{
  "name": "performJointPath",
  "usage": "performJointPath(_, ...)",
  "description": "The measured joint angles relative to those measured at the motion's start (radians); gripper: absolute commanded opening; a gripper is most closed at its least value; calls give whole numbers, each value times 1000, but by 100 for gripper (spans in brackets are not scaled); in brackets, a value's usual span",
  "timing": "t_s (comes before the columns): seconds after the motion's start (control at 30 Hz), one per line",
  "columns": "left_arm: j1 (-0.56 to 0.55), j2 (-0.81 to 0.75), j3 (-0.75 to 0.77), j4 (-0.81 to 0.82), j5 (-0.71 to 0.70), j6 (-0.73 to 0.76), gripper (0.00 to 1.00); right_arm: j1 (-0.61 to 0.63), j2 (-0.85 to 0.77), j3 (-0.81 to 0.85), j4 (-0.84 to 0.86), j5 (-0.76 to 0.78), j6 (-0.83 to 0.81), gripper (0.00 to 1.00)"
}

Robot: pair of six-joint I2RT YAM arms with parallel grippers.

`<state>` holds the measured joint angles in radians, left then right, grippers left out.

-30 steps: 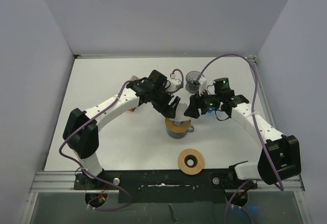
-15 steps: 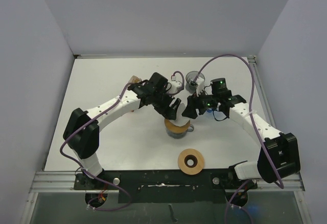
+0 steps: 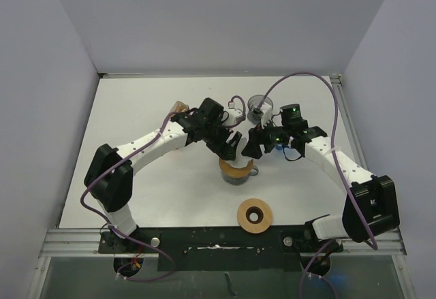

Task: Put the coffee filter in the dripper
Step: Place the coffee filter in the coffee dripper.

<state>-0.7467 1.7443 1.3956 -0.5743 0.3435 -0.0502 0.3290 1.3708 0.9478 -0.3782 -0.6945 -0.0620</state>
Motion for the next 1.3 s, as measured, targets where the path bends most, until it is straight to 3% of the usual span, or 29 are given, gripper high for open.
performJointPath(0.33,0,0,0,-1,2,14,70,-10,1,26,-28,-42,-8,76)
performJointPath(1.3,18,-21,30,-42,35,54,72,-40,1,81,-88,-84,-43,77)
